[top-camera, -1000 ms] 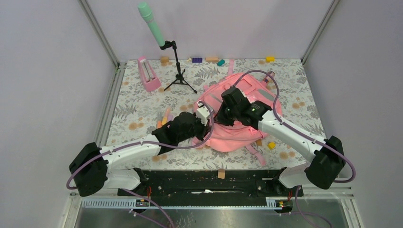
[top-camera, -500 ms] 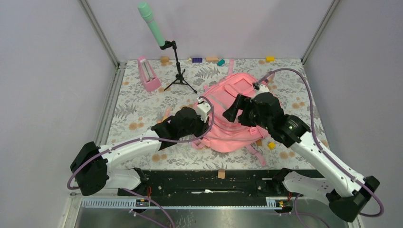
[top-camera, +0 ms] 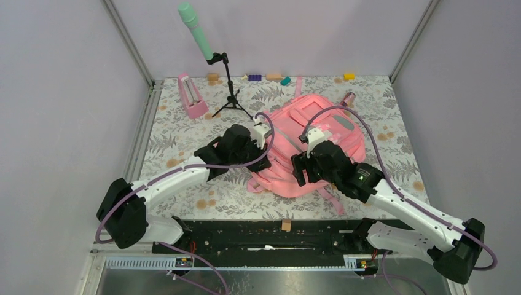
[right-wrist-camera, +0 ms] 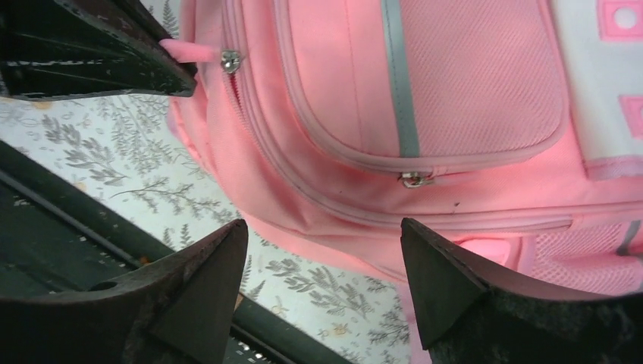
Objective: Pack the student bag
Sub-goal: Unzip the student bag at the center of the board.
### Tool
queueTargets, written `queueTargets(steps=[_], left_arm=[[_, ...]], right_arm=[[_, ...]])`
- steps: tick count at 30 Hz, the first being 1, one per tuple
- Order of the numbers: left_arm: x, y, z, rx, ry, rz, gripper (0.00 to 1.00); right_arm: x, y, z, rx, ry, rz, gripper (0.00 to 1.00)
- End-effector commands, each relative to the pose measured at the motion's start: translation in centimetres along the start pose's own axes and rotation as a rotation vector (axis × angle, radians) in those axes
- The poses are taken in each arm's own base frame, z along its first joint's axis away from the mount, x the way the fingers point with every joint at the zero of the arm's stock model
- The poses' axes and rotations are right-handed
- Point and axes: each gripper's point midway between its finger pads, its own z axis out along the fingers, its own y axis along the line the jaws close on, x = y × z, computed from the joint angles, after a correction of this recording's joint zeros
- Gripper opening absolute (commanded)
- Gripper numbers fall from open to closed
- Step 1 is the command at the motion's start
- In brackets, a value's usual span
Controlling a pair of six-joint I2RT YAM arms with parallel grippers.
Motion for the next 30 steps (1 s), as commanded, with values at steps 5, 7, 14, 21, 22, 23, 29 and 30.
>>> queueTargets(steps=[5,7,14,21,22,23,29,30], left_arm=[[-3.3,-0.6,-0.7,0.019,-0.056,0.041,0.0],[-3.4,-0.7,-0.8,0.021,-0.057,0.04,0.0],[-3.5,-0.7,-0.8,0.02,-0.058,0.037,0.0],[-3.6,-0.7,-1.1,0.015,-0.065,0.039,0.0],[-3.6,-0.7,-1.1,0.015,-0.065,0.038,0.0],[-3.6,-0.7,-1.0,0.014,-0.064,0.037,0.0],[-3.7,-0.8,-1.0,0.018,-0.064,0.034,0.0],[-3.6,-0.8,-1.0,0.018,-0.064,0.033,0.0]], right_arm=[[-1.2,-1.2,1.9,0.083,-0.047,-0.162,0.75],[-0.9,-1.0,2.3,0.075,-0.029,-0.182,0.73],[-0.7,-0.9,3.1,0.09,-0.032,-0.181,0.73],[-0.8,-1.6,4.4,0.155,-0.008,-0.185,0.64],[-0.9,-1.7,4.5,0.157,-0.008,-0.191,0.64],[-0.9,-1.7,4.6,0.16,-0.009,-0.194,0.64],[-1.8,-2.8,4.5,0.235,-0.047,-0.181,0.46],[-2.0,-3.1,4.5,0.252,-0.053,-0.18,0.37]])
